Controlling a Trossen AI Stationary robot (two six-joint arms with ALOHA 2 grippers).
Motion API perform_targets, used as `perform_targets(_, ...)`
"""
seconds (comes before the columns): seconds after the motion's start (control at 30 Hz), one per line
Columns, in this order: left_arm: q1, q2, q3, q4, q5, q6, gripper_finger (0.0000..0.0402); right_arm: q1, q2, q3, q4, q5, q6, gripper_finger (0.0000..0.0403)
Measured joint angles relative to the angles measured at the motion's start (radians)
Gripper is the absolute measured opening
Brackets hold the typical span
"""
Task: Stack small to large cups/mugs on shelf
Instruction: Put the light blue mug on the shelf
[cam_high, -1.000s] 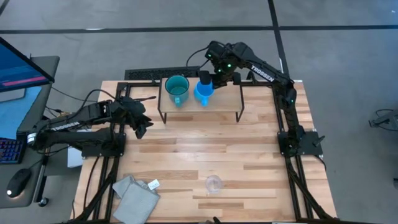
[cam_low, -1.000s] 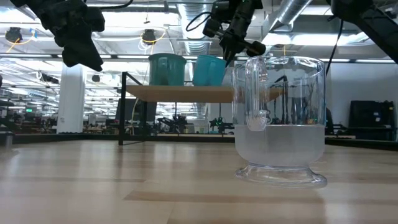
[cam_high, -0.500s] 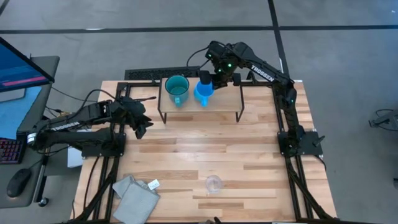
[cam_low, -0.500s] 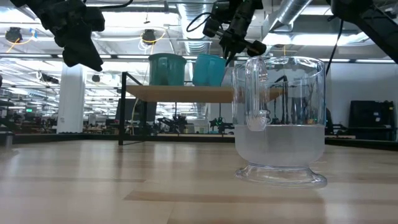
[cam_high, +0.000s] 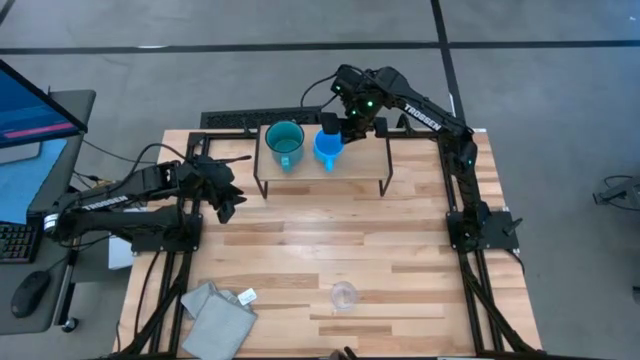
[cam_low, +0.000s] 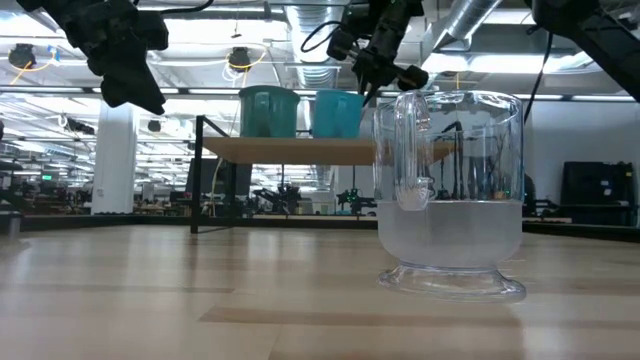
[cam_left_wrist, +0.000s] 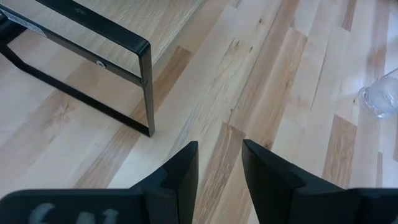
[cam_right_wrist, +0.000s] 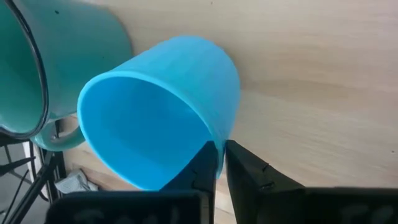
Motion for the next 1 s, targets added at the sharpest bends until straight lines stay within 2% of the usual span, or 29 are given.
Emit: perform_targets(1.0,0.0,0.0,0.0,-0.024,0.0,0.025,0.0114,0.001,0.0,0.0,0.005,-0.003,-0.028,0.0052)
